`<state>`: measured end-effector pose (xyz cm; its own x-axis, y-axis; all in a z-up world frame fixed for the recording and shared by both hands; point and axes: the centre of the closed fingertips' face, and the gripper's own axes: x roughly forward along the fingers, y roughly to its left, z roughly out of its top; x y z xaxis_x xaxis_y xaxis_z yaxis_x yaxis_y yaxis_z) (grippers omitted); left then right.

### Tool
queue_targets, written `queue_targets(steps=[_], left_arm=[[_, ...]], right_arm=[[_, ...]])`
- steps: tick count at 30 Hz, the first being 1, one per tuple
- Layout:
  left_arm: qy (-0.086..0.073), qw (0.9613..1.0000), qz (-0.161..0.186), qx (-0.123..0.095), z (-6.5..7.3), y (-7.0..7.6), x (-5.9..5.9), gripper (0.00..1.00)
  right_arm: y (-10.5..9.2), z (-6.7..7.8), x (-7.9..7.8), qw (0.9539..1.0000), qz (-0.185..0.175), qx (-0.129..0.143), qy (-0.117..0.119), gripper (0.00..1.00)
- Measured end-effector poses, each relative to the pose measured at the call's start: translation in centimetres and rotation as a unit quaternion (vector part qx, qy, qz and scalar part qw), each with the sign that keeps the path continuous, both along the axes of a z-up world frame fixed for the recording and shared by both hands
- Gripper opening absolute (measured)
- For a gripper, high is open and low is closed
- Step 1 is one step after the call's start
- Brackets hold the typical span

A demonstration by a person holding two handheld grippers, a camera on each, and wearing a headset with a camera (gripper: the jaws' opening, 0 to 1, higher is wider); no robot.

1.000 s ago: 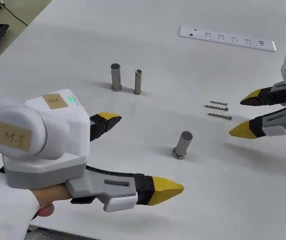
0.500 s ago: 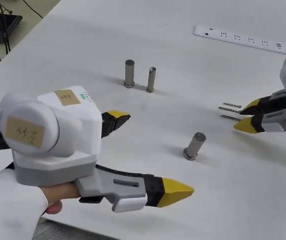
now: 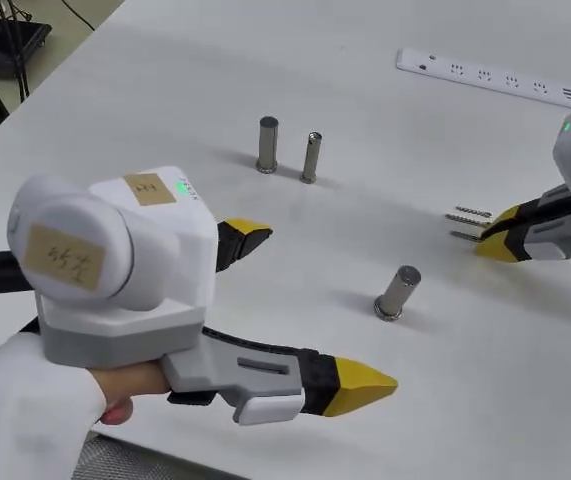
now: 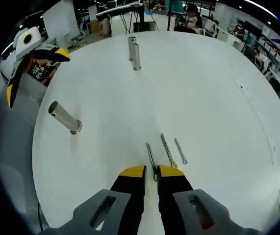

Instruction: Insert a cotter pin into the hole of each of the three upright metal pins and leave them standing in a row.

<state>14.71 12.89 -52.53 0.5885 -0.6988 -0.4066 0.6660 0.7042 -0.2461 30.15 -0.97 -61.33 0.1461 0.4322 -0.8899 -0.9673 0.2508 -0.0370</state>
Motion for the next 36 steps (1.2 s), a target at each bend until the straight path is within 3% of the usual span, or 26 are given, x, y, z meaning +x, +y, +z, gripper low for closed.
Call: queue_targets(steps=[1, 7, 10, 13, 16, 21, 23, 24, 28, 30, 33, 36], left_arm=[[0.001, 1.0, 0.001, -0.001, 0.0, 0.0, 0.0, 0.97], [0.003, 1.0, 0.0, 0.001, -0.3, -0.1, -0.3, 0.98], [0.002, 0.9999, -0.009, -0.007, 0.0, -0.5, -0.5, 0.98], [0.002, 0.9998, -0.019, 0.003, -0.1, -0.7, -0.7, 0.98], [0.005, 0.9997, -0.025, 0.001, -0.1, -0.9, -0.9, 0.98], [0.008, 0.9994, -0.033, 0.006, -0.3, -1.1, -1.2, 0.98], [0.008, 0.9993, -0.035, 0.007, -0.3, -1.1, -1.2, 0.97], [0.008, 0.9993, -0.036, 0.007, -0.3, -1.1, -1.2, 0.97], [0.007, 0.9994, -0.033, 0.012, -0.2, -1.0, -1.0, 0.97], [0.003, 0.9994, -0.03, 0.015, -0.1, -0.9, -0.8, 0.97], [0.004, 0.9997, -0.024, 0.005, 0.3, -0.8, -0.5, 0.95], [0.004, 0.9998, -0.017, 0.004, 0.5, -0.7, -0.1, 0.91]], right_arm=[[-0.1, 0.0, 0.1, 0.9998, 0.015, -0.009, -0.011, 0.0], [-0.1, -0.1, -0.1, 0.9986, 0.041, -0.027, -0.022, 0.0], [0.1, 0.0, -0.2, 0.9984, 0.04, -0.033, -0.022, 0.0], [0.1, 0.1, -0.4, 0.9984, 0.036, -0.039, -0.02, 0.0], [0.0, 0.0, -0.4, 0.9974, 0.051, -0.043, -0.028, 0.0], [0.0, 0.0, -0.2, 0.9973, 0.046, -0.05, -0.031, 0.0], [0.0, 0.1, -0.1, 0.9967, 0.052, -0.05, -0.036, 0.0], [-0.5, 0.2, 0.3, 0.9943, 0.062, -0.068, -0.055, 0.0], [-0.3, 0.9, 0.3, 0.9966, 0.044, -0.045, -0.053, 0.0], [-0.4, 1.4, 0.2, 0.9961, 0.045, -0.043, -0.063, 0.0], [-0.4, 2.3, 0.1, 0.9958, 0.046, -0.028, -0.073, 0.0], [-0.5, 3.2, 0.3, 0.9932, 0.045, -0.023, -0.105, 0.0]])
